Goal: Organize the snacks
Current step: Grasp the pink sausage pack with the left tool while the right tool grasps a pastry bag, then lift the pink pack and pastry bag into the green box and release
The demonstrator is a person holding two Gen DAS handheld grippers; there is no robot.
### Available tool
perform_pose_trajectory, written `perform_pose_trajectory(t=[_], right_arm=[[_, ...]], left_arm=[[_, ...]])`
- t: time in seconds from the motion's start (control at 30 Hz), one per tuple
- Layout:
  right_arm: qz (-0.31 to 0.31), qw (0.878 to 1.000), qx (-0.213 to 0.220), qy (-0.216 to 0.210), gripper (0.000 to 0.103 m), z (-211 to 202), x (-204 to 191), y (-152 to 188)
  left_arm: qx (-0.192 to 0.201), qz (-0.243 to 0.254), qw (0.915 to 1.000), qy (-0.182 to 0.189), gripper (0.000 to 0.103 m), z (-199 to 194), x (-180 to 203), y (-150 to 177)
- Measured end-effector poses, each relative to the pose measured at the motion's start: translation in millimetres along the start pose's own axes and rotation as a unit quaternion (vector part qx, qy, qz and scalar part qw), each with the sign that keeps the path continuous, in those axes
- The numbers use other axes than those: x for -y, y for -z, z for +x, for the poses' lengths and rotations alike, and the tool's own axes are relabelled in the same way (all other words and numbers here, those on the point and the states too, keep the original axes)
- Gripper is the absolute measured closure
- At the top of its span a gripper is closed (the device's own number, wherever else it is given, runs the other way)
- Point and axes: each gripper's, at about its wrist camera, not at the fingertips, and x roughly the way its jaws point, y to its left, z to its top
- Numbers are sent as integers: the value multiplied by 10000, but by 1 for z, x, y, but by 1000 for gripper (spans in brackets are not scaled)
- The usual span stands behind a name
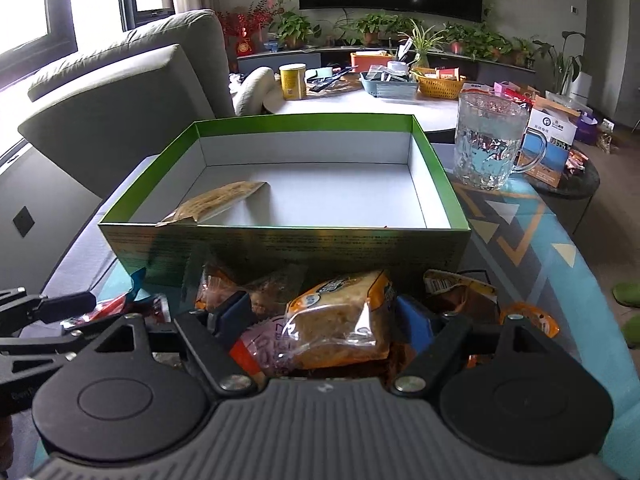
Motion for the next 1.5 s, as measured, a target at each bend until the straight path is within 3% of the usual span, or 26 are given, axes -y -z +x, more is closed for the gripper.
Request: perform_pose_trajectory(t=[0.03,0.07,0.23,0.37,0.5,0.63,0.7,0.73,0.8,0.93,0.97,1.0,1.23,1.33,1.4,1.5], right_arm=[[-5,10000,21,36,23,1,-1,0],[-3,10000,52,75,23,2,-1,1],[125,9995,130,241,23,6,-7,6],[70,9994,161,285,24,7,-8,7],[190,9995,101,227,39,6,0,5],[138,9998,89,139,48,2,7,6],[99,9998,99,142,50,0,10,7],[102,9998,99,136,51,-2,11,7],[117,9998,113,70,51,-6,15,7],[105,9998,99,-133,53,-14,21,5],[122,9997,90,-210,53,-17,22,4],[140,9995,88,-285,53,-19,23,2],[145,9982,252,-525,53,-32,24,-5],[156,9978,275,-575,53,-34,26,-5],[182,9976,283,-604,53,-35,28,-4],[206,9975,263,-624,53,-34,32,-4]], left_arm=[[-18,-57,10000,14,79,1,-2,1],[-71,-101,9999,36,91,2,-3,1],[-23,162,9997,-185,94,-1,7,2],[108,328,9980,-521,81,-8,5,2],[74,443,9951,-877,57,-9,-1,7],[-111,704,9915,-1090,51,-2,-3,15],[0,707,9917,-1072,50,-2,-6,18],[20,612,9932,-994,51,-2,-10,18],[90,347,9955,-881,69,-4,-17,17],[83,242,9969,-746,76,-12,-20,14],[125,208,9975,-664,98,-16,-19,13],[130,128,9980,-605,103,-20,-18,12],[441,211,9970,-599,103,-38,-8,0],[636,430,9912,-1076,88,-38,-7,3],[582,489,9877,-1370,52,-34,-11,4],[465,358,9919,-1130,43,-33,-26,8]])
